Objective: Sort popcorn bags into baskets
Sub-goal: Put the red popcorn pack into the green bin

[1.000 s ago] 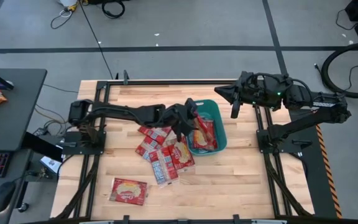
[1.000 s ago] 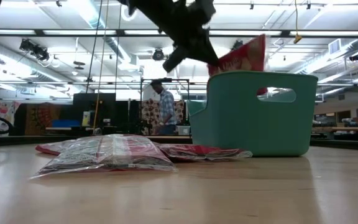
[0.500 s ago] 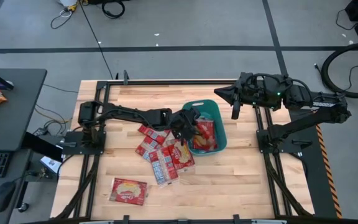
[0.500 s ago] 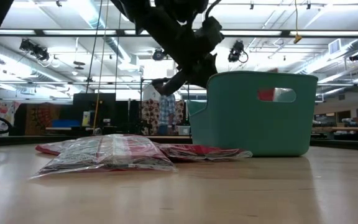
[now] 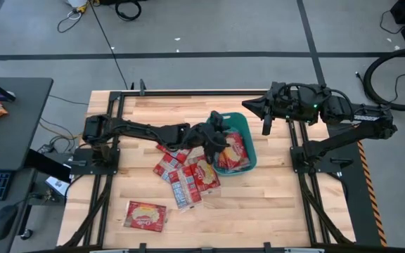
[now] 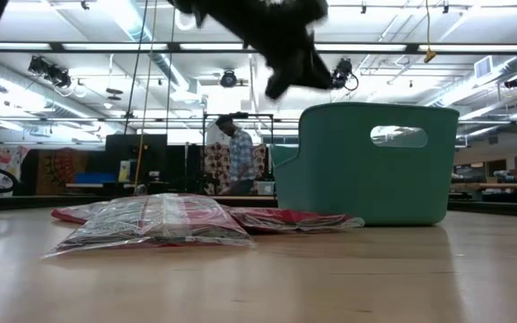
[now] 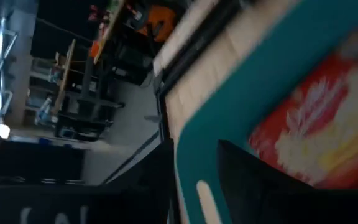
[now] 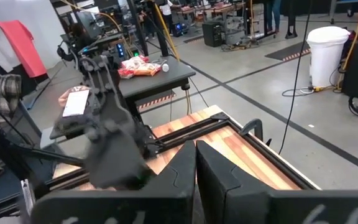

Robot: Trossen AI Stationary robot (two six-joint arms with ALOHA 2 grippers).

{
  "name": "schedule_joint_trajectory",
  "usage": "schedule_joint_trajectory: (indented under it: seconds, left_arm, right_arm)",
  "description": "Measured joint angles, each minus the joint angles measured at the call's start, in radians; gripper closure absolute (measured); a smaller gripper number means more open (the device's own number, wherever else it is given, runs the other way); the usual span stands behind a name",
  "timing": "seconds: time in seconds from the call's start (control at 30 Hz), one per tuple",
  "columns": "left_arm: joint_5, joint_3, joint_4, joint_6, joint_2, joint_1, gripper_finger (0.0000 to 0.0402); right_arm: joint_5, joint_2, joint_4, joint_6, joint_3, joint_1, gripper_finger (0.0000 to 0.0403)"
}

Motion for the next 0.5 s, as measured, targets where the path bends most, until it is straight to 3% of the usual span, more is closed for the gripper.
schedule_joint_trajectory:
  seconds: [0.27,0.5]
  left_arm:
    - [0.026,0.001,-0.205,-0.397,-0.194,-0.051,0.0294]
    - [0.305,0.001,-0.520,-0.773,-0.357,-0.066,0.0324]
  right_arm:
    - [-0.013,0.000,-0.006,0.000,0.000,0.000,0.0385]
    - [-0.033,0.023,-0.024,-0.002,0.000,0.000,0.0385]
